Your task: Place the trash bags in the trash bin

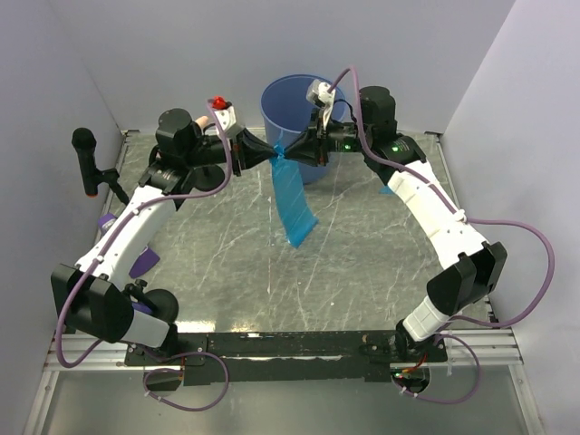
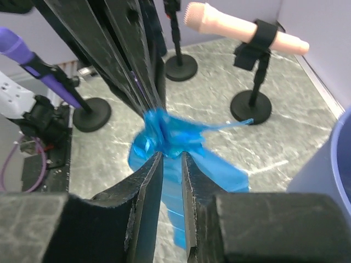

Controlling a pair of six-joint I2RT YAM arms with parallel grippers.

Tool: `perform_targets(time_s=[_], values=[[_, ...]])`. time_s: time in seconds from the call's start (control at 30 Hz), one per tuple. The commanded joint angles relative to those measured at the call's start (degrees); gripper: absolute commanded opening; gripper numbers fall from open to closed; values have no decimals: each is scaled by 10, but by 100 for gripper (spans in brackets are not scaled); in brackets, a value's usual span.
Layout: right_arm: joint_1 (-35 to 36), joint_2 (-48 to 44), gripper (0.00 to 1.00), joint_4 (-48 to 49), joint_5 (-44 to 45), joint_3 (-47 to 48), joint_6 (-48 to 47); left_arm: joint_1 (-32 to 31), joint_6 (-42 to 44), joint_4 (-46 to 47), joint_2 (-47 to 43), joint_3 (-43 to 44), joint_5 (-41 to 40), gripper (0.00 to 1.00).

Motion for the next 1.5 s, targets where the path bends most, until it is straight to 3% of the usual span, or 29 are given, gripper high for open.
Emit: perform_targets(time_s=[0.0, 0.2, 0.37, 0.43, 0.53, 0.67, 0.8, 0.9, 1.07, 1.1, 1.23, 1.3, 1.4, 1.47], values=[[10, 2, 28, 49, -41, 41, 36, -11, 30, -12, -10, 20, 5, 6], [20, 24, 28, 57, -40, 59, 47, -17, 47, -26, -6, 29, 10, 10], [22, 31, 14, 43, -45, 63, 36, -17, 53, -28, -3, 33, 18, 10], [22, 31, 4, 35, -41, 62, 30, -17, 54, -34, -3, 36, 18, 8], [22, 25, 0, 8, 8, 57, 2, -14, 49, -34, -3, 39, 21, 1], [19, 18, 0, -16, 67, 56, -28, -5, 27, -22, -5, 39, 27, 1], [18, 20, 0, -29, 116, 52, -34, -2, 5, -14, -8, 38, 36, 8], [17, 20, 0, -31, 128, 51, -36, -1, 5, -14, -9, 36, 38, 1], [17, 14, 0, -10, 116, 52, -15, -2, 8, -31, -5, 40, 18, 1], [13, 6, 0, 5, 104, 45, 1, -2, 17, -38, -4, 42, 10, 1], [-3, 2, 27, 52, -3, 41, 53, -3, 35, -47, -9, 37, -20, 18], [-2, 4, 34, 61, -38, 43, 65, -4, 44, -53, -9, 40, -21, 21], [3, 10, 38, 71, -55, 36, 82, -8, 42, -50, -9, 39, -15, 20], [8, 16, 38, 65, -54, 36, 75, -10, 43, -48, -10, 37, -8, 9]])
